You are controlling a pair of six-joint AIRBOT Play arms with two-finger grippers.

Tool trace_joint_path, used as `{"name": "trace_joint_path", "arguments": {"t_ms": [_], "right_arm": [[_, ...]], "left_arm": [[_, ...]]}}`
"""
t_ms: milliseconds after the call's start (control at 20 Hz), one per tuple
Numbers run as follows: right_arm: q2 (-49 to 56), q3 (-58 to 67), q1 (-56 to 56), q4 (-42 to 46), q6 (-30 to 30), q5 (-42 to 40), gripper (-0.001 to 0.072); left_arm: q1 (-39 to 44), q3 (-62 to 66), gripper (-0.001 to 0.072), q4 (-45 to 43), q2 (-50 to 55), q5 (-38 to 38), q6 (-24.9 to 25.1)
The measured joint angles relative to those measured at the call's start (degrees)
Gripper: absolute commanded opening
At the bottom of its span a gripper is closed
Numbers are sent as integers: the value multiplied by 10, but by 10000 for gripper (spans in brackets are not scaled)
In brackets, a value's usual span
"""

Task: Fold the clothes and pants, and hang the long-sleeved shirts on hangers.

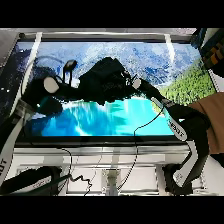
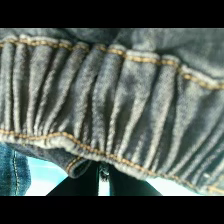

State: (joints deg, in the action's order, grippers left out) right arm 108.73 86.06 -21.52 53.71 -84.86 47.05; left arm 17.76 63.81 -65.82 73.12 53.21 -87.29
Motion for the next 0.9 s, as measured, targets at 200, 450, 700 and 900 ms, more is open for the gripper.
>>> {"name": "trace_joint_path", "arguments": {"t_ms": [200, 450, 700, 900], "right_arm": [[0, 0, 0, 0, 0, 0, 37], [0, 0, 0, 1, 0, -3, 37], [0, 0, 0, 3, 0, -12, 37], [0, 0, 0, 3, 0, -17, 36]], "left_arm": [[35, -63, 700, 66, 29, -103, -13], [95, -81, 699, 62, 66, -218, 18], [135, -85, 693, -58, 94, -297, 25], [146, -84, 621, -112, 129, -355, 19]]}}
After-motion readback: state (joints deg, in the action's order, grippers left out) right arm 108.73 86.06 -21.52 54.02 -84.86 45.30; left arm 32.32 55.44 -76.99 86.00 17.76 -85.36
